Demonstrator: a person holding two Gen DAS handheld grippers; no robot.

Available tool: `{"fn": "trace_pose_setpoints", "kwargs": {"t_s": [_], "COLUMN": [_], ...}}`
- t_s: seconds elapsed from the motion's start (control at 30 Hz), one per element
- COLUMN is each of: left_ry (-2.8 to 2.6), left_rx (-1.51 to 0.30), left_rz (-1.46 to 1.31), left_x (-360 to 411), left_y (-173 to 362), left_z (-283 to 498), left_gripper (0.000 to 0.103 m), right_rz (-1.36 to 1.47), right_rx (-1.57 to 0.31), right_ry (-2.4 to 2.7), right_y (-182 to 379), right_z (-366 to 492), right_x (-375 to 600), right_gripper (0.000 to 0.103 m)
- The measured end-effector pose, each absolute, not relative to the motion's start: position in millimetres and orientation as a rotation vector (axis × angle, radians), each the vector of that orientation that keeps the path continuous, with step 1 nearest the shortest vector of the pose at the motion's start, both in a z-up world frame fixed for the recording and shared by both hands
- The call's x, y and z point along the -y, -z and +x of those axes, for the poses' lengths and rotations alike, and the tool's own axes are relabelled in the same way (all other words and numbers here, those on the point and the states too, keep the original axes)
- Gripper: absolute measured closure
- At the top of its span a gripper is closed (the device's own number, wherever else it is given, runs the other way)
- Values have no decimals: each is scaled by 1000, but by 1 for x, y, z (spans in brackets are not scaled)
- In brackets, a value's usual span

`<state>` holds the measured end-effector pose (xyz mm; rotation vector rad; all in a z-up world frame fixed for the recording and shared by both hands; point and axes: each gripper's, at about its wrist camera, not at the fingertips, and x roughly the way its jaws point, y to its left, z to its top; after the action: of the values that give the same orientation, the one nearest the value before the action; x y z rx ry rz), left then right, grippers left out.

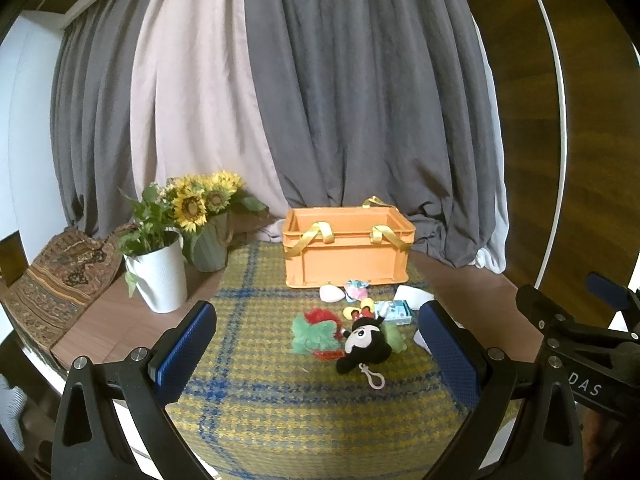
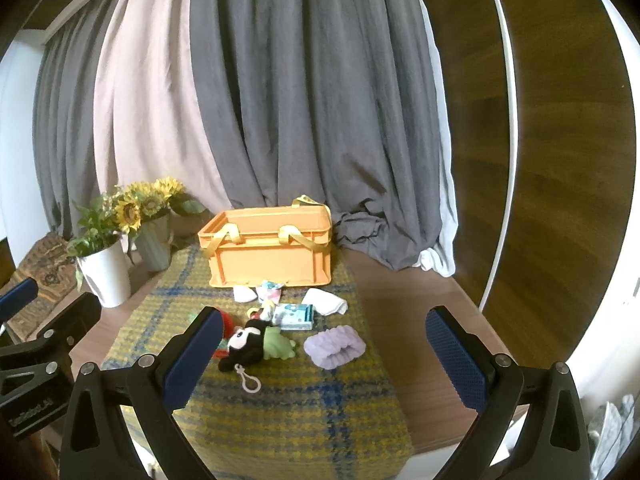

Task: Organize soft objects
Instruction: 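Grasp the Mickey plush with the left tool while the right tool grasps the lavender headband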

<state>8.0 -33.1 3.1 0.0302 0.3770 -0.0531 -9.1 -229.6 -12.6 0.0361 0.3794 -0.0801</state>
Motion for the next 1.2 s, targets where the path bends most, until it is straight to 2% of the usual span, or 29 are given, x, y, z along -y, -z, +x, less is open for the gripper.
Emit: {"fn": "trace_pose_setpoints", "kwargs": {"t_s": [0.37,0.57,0.8,0.87,0.93,1.2], "left_ry": [89,129,173,191,200,198], "left_rx": [-425,-475,-543,-563,-591,-680], "left_rz": [49,45,13,10,14,-11], "left_x": [47,48,53,55,57,68], "left_y": [23,40,63,71,79,110], "left_z": [36,67,112,124,137,170], "left_gripper": [1,6,19,20,26,32], "right_rz": [41,51,36,22,22,-13], "right_rx": [-436,-481,-548,-563,-573,-635], "right_ry": [106,115,124,127,129,110], "right_y": [35,49,68,74,81,109], "right_z": [18,40,79,90,100,141], "right_x": [248,252,249,248,249,253], "right_gripper": [1,1,1,1,1,3]}}
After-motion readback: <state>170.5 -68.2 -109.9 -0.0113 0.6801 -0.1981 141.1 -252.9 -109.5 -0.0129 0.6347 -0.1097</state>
